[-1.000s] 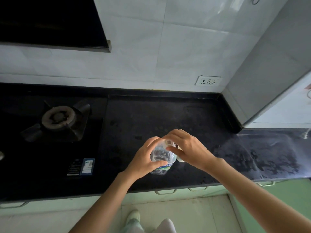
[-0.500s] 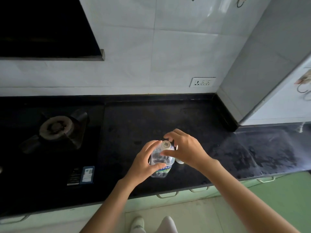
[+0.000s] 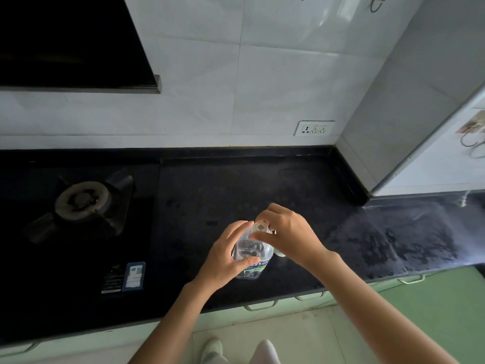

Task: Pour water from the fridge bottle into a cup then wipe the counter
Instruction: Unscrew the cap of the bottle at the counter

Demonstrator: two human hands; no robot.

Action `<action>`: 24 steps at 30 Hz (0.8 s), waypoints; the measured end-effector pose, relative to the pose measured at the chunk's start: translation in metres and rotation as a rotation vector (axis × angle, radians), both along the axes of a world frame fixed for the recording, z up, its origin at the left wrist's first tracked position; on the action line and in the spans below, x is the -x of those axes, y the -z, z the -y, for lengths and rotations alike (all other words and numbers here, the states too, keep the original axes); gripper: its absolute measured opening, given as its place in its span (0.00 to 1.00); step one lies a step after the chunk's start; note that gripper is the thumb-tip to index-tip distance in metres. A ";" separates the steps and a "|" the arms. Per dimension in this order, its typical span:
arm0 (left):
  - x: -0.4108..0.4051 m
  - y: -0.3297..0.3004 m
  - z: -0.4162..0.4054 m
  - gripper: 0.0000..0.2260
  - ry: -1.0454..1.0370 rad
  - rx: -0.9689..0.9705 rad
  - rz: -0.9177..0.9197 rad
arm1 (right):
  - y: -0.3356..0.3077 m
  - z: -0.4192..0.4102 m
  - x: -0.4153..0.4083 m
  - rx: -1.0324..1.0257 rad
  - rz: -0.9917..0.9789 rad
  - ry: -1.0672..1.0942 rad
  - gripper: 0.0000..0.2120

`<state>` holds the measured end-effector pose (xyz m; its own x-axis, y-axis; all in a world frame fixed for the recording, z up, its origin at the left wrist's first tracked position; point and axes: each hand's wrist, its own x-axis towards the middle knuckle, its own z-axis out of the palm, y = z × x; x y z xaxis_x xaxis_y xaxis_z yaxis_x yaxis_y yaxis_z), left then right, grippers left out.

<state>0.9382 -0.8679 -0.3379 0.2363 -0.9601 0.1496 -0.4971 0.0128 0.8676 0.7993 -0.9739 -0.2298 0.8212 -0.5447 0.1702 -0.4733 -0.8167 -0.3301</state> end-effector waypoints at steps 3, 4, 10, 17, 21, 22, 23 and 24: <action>0.000 0.000 0.000 0.31 -0.011 -0.006 0.011 | 0.003 -0.001 0.000 0.058 0.012 -0.109 0.11; 0.000 0.000 0.000 0.31 -0.010 -0.011 0.010 | 0.001 0.002 0.001 0.072 -0.013 -0.157 0.11; 0.000 -0.003 0.000 0.30 0.003 -0.011 -0.010 | -0.007 0.005 0.002 -0.027 -0.075 -0.145 0.18; 0.000 -0.005 -0.001 0.30 0.005 -0.027 -0.008 | 0.004 0.003 0.003 0.033 -0.009 -0.184 0.12; 0.001 -0.006 -0.001 0.30 0.005 -0.025 -0.028 | -0.001 0.006 0.009 -0.052 -0.017 -0.209 0.15; 0.001 -0.006 -0.001 0.30 0.005 -0.025 -0.025 | -0.001 0.004 0.009 -0.075 0.004 -0.147 0.17; 0.001 -0.006 -0.001 0.30 0.004 -0.021 -0.019 | 0.000 0.003 0.008 -0.089 0.022 -0.068 0.19; 0.000 -0.006 -0.001 0.30 0.004 -0.016 -0.014 | 0.001 0.001 0.006 -0.081 0.038 -0.008 0.20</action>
